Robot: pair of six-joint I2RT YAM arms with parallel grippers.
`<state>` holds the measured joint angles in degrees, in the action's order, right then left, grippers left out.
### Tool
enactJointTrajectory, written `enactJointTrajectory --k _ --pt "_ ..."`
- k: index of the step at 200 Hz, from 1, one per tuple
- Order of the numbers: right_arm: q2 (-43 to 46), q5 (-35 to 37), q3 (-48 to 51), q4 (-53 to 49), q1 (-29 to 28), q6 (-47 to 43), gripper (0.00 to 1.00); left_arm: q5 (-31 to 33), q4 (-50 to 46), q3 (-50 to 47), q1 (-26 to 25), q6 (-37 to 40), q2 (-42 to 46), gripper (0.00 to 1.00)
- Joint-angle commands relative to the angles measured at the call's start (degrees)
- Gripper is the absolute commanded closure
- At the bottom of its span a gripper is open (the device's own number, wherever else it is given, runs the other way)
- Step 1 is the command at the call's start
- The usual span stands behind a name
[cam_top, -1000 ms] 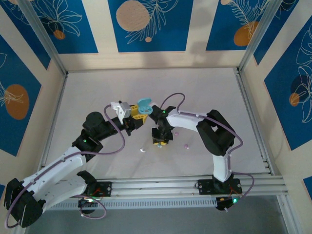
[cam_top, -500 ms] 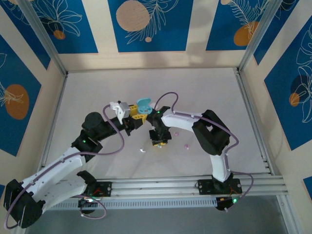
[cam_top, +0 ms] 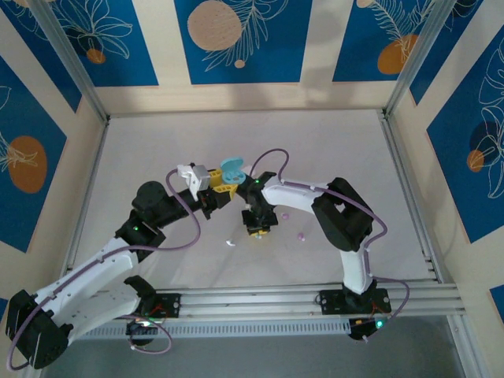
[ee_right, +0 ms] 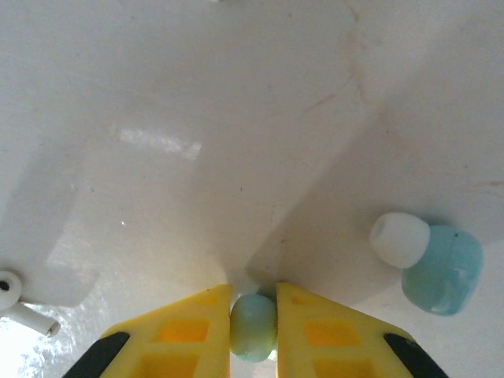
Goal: Insert the wireless bluetooth earbuds into the charging case
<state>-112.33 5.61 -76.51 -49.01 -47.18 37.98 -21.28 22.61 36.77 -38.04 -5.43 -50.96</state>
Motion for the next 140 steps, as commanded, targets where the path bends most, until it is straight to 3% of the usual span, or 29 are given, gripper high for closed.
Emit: enactJointTrajectory --k 1,31,71,96,140 --pt "6.01 -4.46 2.37 0.08 1.49 0.51 0.82 1.6 -0.29 -0.01 -0.1 0.99 1.56 0.72" --pt "18.17 -16.32 8.43 5.85 6.99 0.76 0.82 3.9 -1.12 0.11 -0.02 1.54 1.27 0.72" --pt "33.22 -44.76 17.34 18.7 22.27 1.87 0.82 5.55 -0.4 1.06 0.01 2.2 -1.83 0.73" --pt "36.1 -58.55 17.18 20.18 31.03 1.11 0.82 5.26 2.3 1.51 0.22 2.01 -4.89 0.73" --pt "37.14 -71.56 14.54 21.79 38.29 3.58 0.82 2.99 6.64 1.65 0.57 2.52 -9.09 0.73"
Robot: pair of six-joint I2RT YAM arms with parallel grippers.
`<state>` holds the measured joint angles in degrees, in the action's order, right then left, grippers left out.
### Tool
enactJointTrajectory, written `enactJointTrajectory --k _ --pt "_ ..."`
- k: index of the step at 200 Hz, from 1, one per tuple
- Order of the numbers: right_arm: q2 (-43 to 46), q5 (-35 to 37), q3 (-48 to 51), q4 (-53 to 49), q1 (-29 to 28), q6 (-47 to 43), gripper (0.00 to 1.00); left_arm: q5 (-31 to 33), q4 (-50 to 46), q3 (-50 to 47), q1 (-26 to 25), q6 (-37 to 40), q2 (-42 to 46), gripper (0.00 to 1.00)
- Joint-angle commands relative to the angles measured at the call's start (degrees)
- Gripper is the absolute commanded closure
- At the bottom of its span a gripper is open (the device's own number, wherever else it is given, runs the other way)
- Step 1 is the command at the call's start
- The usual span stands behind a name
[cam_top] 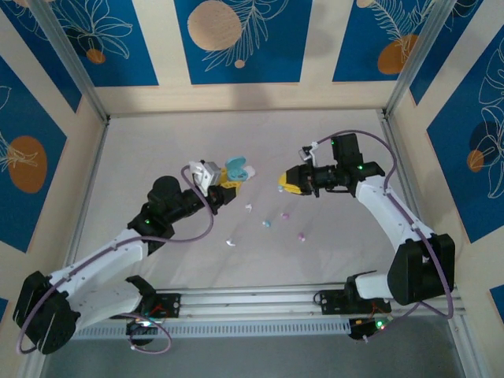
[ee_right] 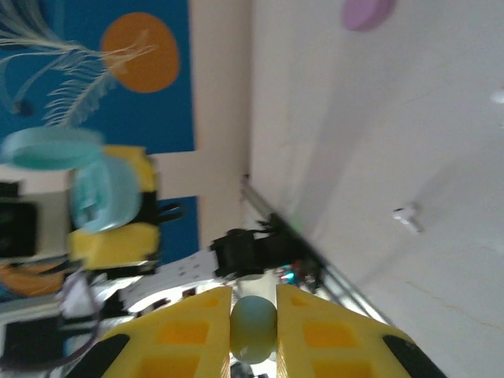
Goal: Insert the wireless bluetooth earbuds into the charging case
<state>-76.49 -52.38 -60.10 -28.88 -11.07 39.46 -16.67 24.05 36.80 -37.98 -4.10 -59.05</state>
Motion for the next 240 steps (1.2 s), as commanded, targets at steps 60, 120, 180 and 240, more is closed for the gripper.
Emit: enactJointTrajectory --k 60,120,180,240 --pt "1.96 -13.1 -5.23 2.81 2.15 6.83 0.82 -6.14 11.76 0.75 0.53 2.34 -5.56 0.73" --pt "2.62 -7.98 -6.6 4.27 -0.17 11.04 0.82 -10.1 15.11 0.22 0.54 2.78 -7.38 0.73" --pt "4.3 4.78 -8.98 2.56 -5.23 13.57 0.82 -10.48 15.42 0.03 0.5 2.52 -8.08 0.73" --pt "4.19 6.92 -11.01 4.96 -10.25 10.5 0.81 -12.99 18.62 0.38 0.51 0.1 -9.28 0.73"
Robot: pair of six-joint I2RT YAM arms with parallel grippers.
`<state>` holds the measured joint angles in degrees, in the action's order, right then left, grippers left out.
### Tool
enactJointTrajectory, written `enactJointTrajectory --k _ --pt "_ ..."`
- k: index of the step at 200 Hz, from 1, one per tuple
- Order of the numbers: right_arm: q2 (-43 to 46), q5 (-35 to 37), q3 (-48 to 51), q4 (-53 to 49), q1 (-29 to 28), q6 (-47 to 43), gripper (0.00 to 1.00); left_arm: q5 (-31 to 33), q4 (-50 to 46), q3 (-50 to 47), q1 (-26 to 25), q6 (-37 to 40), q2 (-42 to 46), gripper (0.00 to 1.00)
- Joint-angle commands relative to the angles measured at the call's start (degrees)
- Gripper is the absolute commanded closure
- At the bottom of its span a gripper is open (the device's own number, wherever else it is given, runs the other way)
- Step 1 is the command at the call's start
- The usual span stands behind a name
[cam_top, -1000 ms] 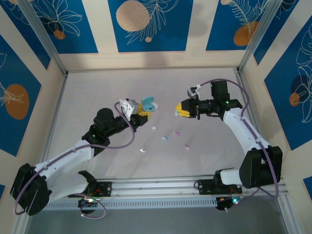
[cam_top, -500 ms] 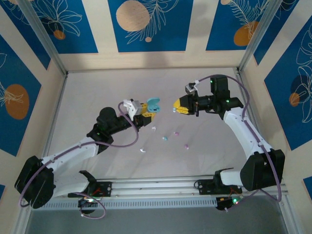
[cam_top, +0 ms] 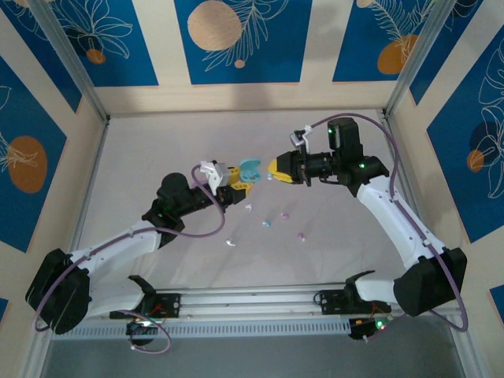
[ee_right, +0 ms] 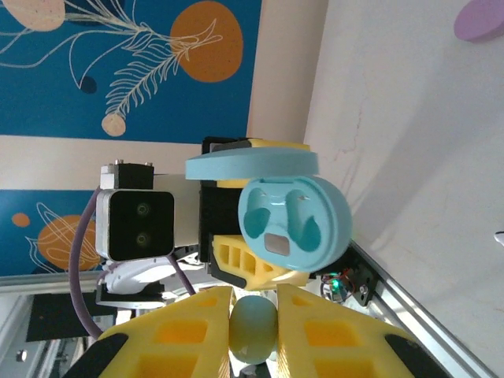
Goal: Insert the wireless bluetooth earbuds into the charging case
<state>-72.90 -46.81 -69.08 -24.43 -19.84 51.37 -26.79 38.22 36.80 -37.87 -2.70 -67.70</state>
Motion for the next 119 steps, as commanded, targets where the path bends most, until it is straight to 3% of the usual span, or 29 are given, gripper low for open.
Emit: enactJointTrajectory --k 1,119 --pt "0.59 1.31 -1.98 0.55 -1.46 -1.43 0.81 -2.94 4.48 0.47 0.37 -1.36 -0.65 0.73" --pt "0.05 4.15 -0.71 6.23 -3.39 -0.94 0.81 -6.96 7.81 1.26 0.44 -5.56 -0.85 0.73"
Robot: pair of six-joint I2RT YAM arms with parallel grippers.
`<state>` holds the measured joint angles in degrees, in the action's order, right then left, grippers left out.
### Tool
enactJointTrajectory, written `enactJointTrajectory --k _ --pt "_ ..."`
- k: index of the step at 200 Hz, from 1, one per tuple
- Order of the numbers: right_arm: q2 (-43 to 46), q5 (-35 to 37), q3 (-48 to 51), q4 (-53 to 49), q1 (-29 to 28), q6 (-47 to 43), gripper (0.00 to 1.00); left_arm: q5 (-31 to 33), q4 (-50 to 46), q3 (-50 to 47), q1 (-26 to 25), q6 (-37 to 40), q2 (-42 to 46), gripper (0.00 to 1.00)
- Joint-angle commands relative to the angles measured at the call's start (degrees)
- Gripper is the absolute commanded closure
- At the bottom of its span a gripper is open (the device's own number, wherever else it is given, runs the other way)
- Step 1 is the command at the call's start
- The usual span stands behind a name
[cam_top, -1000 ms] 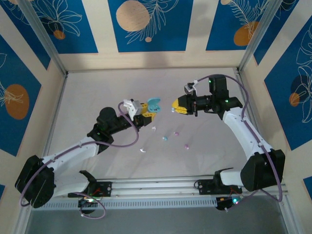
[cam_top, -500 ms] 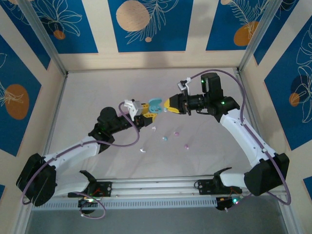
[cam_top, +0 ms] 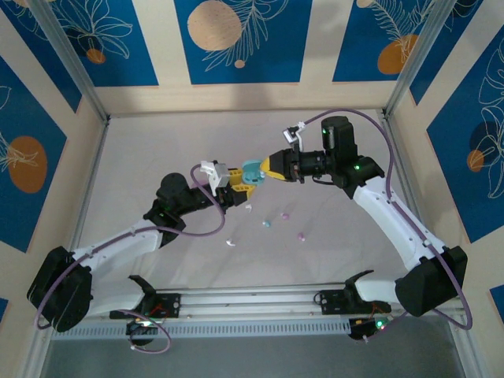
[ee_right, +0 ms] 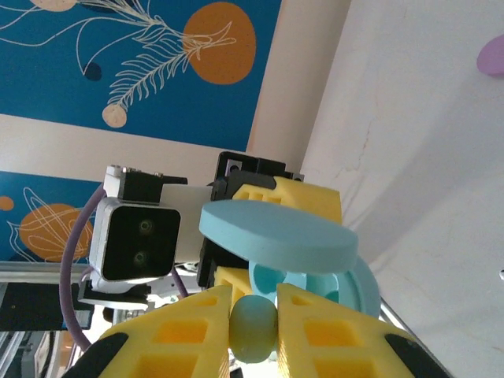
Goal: Insert the wireless bluetooth earbuds into the charging case
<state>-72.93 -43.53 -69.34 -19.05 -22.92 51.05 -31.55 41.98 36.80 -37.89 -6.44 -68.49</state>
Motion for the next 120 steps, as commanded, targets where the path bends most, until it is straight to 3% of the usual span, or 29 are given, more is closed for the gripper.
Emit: enactJointTrajectory --k 1,120 --pt "0.07 0.88 -0.4 0.86 -0.3 -0.69 0.81 -2.2 4.06 1.26 0.45 -1.82 -0.07 0.72" --pt "-0.93 0.59 0.3 0.97 -0.99 -2.11 0.82 -2.89 7.33 1.26 0.44 -4.7 -0.86 0.73"
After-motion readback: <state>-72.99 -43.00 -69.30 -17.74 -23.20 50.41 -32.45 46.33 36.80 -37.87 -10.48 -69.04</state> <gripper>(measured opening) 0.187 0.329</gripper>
